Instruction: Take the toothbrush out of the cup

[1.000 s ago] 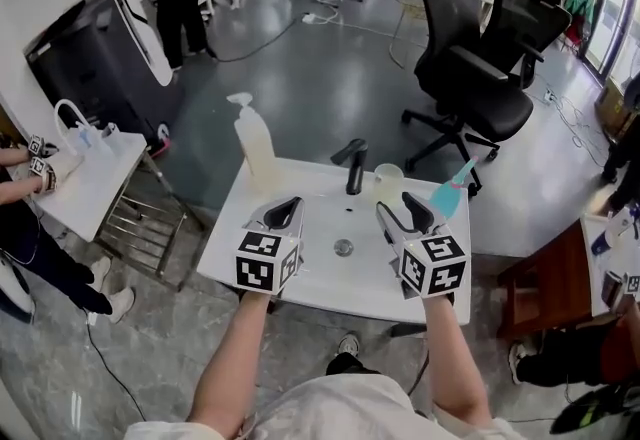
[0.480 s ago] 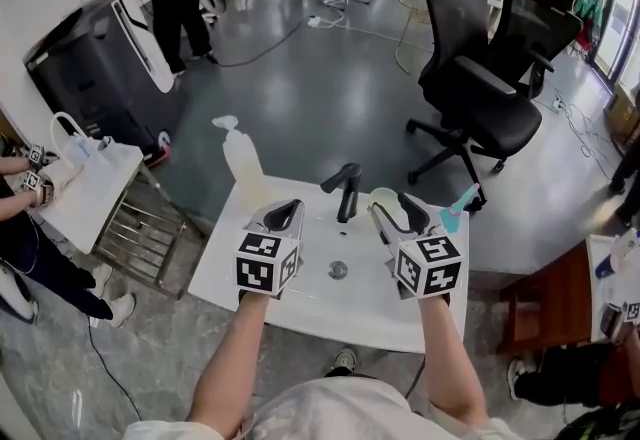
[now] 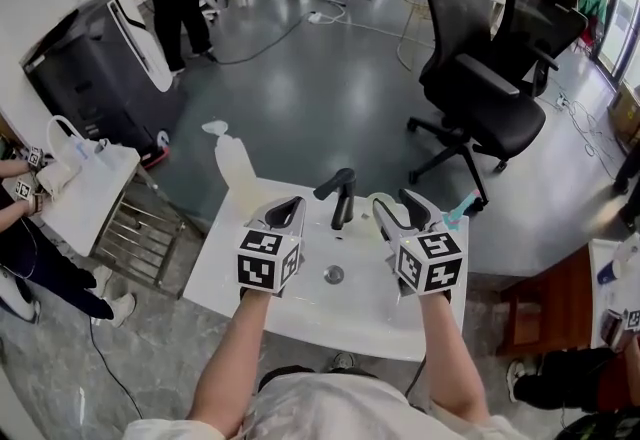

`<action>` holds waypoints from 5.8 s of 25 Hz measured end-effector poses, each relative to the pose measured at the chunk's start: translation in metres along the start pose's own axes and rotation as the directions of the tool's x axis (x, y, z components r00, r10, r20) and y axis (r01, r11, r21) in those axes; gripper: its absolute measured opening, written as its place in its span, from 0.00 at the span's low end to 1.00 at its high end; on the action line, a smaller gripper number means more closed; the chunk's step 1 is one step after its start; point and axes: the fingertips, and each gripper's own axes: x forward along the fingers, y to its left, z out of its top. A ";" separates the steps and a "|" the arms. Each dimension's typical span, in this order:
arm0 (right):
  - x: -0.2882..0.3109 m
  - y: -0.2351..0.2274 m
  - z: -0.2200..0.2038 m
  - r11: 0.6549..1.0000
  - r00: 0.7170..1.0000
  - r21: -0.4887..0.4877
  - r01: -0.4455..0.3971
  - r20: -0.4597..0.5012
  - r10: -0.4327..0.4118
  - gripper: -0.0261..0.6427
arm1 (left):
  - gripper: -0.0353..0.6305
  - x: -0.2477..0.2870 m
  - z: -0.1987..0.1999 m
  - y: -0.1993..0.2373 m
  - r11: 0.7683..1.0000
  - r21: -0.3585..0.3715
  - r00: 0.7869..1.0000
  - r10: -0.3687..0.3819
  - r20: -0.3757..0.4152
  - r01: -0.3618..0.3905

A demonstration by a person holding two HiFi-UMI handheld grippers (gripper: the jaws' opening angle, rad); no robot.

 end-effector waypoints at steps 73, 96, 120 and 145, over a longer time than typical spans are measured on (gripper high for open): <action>0.057 -0.001 -0.103 0.963 0.938 -0.099 0.252 -0.218 -0.268 0.24 | 0.06 0.034 0.003 0.063 0.982 0.040 0.983 -0.183 0.009 0.182; 0.051 -0.012 -0.104 0.942 0.921 -0.158 0.297 -0.215 -0.326 0.09 | 0.06 0.038 0.001 0.061 0.980 0.037 0.981 -0.196 0.005 0.195; 0.040 -0.003 -0.032 0.938 0.945 -0.165 0.304 -0.072 -0.319 0.09 | 0.06 0.026 0.007 0.062 0.980 0.044 0.981 -0.193 0.025 0.192; 0.023 0.038 0.073 0.959 0.965 -0.145 0.243 0.142 -0.223 0.09 | 0.06 0.001 0.028 0.083 0.991 0.045 0.988 -0.129 0.087 0.126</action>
